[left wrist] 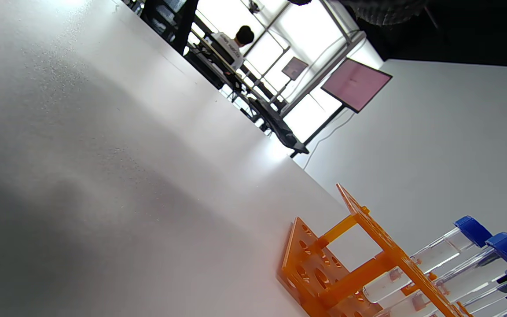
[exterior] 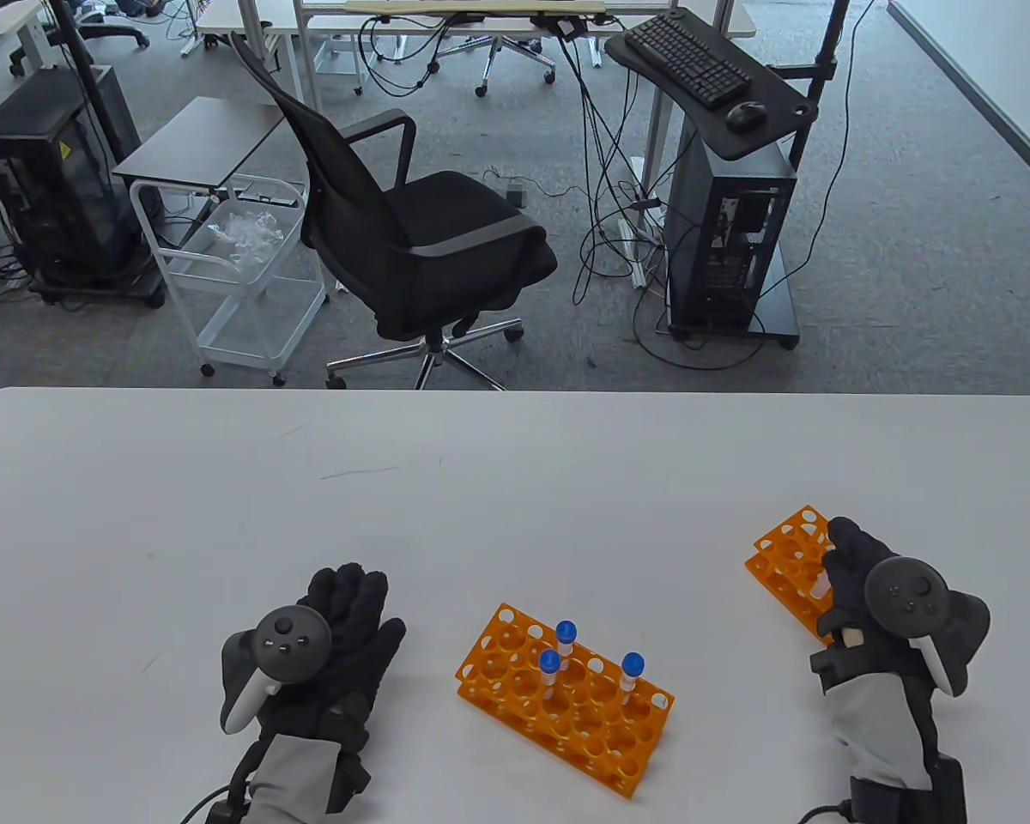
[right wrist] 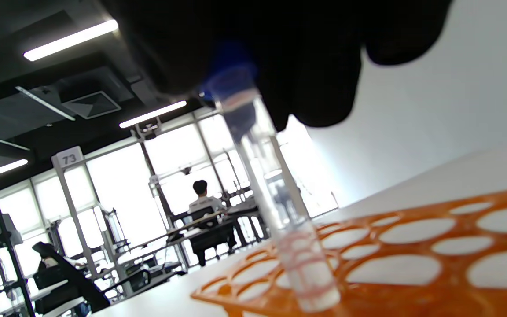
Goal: Transfer 4 test tubes between racks (Right hand only)
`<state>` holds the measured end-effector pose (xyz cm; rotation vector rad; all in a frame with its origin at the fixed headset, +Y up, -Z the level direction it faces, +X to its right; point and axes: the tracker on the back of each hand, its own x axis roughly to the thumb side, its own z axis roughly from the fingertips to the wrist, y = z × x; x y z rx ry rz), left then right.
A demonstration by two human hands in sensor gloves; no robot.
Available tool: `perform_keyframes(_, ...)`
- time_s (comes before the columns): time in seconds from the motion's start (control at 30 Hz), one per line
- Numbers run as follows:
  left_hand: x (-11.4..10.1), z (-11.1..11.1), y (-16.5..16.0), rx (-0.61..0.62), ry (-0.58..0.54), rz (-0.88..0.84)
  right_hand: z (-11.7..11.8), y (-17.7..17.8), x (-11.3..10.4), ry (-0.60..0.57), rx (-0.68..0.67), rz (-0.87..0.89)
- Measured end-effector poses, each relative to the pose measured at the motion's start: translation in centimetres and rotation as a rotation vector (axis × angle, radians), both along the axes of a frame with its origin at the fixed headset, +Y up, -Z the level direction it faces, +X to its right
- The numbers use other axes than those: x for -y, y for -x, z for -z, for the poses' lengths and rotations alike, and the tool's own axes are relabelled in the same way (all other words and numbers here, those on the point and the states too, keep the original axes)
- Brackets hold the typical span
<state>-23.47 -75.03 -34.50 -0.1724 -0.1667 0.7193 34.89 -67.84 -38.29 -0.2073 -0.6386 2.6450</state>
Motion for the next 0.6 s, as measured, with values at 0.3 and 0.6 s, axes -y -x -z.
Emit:
perform_keyframes(0.3, 0.0, 0.0, 0.0, 0.002, 0.001, -0.001, 0.4, -0.1, 0.8, 0.024, 0.003, 0.003)
perform_keyframes(0.6, 0.0, 0.0, 0.0, 0.002, -0.002, -0.001, 0.6, -0.4, 1.5, 0.045, 0.008, 0.011)
